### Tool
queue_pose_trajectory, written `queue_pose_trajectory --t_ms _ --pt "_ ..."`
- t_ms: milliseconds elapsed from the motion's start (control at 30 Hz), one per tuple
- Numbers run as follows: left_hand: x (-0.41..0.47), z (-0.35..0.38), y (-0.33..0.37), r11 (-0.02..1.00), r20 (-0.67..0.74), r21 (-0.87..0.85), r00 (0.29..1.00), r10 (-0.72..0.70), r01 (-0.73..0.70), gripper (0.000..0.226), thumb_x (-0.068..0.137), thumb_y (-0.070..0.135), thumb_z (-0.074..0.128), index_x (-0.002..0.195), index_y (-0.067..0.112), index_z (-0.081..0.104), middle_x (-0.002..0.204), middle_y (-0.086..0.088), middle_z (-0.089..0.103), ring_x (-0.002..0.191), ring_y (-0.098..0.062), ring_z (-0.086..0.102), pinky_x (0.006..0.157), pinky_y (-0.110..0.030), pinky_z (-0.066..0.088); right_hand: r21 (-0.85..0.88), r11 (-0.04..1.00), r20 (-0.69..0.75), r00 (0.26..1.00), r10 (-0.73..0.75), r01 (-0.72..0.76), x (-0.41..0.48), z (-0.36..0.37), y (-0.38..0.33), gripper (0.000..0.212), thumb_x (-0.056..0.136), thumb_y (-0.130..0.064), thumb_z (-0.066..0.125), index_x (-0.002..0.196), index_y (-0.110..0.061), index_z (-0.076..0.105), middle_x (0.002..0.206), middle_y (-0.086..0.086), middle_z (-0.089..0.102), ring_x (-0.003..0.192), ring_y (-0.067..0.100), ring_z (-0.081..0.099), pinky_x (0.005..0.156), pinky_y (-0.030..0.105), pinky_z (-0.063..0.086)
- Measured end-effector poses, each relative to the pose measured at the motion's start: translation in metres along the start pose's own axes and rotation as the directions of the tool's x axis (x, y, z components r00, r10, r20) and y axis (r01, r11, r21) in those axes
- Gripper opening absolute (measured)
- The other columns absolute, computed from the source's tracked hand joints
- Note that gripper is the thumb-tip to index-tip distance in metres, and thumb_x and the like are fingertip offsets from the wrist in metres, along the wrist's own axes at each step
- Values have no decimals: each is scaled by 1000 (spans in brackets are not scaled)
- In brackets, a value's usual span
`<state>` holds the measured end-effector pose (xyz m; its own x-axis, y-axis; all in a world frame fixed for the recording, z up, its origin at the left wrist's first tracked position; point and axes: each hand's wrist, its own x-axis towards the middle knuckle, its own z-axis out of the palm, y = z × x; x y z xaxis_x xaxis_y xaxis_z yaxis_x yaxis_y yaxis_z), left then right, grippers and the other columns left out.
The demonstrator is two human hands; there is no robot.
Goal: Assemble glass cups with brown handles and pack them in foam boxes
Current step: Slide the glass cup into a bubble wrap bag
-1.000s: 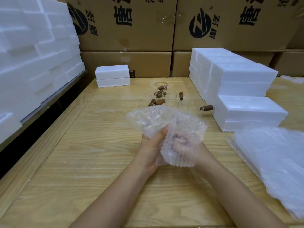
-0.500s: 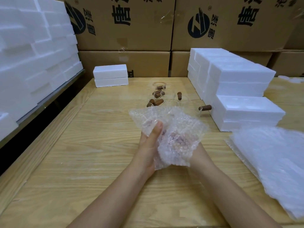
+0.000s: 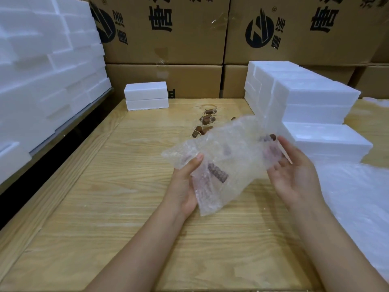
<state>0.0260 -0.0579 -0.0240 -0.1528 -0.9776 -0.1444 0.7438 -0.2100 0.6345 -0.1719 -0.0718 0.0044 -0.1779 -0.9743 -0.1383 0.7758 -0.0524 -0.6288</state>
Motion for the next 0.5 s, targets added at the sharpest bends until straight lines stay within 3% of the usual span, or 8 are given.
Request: queue_pose_trajectory --t_ms 67,133,167,233,300,400,500 --pt "0 1 0 998 -4 -54 1000 17 -17 63 75 14 74 134 6 53 130 -22 59 120 -37 57 105 -57 39 -4 1000 -74 997 -8 7 -5 1 11 41 91 -47 54 111 -12 61 122 8 58 106 22 62 88 35 54" --pt "0 3 1 996 9 -84 999 39 -38 58 78 18 66 134 6 53 131 -21 59 122 -36 56 107 -56 38 -108 994 41 999 -17 21 -13 5 26 66 83 -68 45 121 -14 56 126 3 60 110 21 62 95 36 48" --pt "-1 3 0 995 23 -90 999 44 -41 57 80 19 64 134 6 52 132 -21 58 122 -36 56 107 -55 38 -193 981 153 988 4 26 -18 9 36 70 79 -69 45 124 -17 55 125 2 64 112 20 62 97 37 48" --pt "-2 4 -1 997 63 -72 997 37 -32 60 82 21 67 137 3 49 134 -24 55 125 -37 53 110 -56 35 -318 948 274 959 69 23 -30 17 54 59 78 -52 59 123 -13 58 119 6 68 112 21 63 96 39 50" --pt "-4 7 -1 999 113 -15 993 36 -34 76 73 26 78 138 -1 47 136 -27 52 127 -40 51 111 -56 33 -336 941 234 971 53 30 -31 21 59 43 74 -28 71 109 -4 67 107 12 72 103 25 68 86 37 56" --pt "-5 6 0 994 135 99 990 32 -46 96 56 27 90 138 -1 47 135 -25 53 126 -39 51 108 -53 39 -290 954 128 991 -48 84 -22 16 44 24 71 -17 71 91 -3 70 89 11 74 83 22 71 69 31 57" --pt "-4 6 -1 979 108 205 994 -10 -13 71 66 17 77 133 9 54 124 -13 65 113 -28 62 85 -40 56 -235 966 103 991 -81 104 -14 13 28 27 74 -15 70 97 0 66 85 10 74 81 20 71 65 29 57"
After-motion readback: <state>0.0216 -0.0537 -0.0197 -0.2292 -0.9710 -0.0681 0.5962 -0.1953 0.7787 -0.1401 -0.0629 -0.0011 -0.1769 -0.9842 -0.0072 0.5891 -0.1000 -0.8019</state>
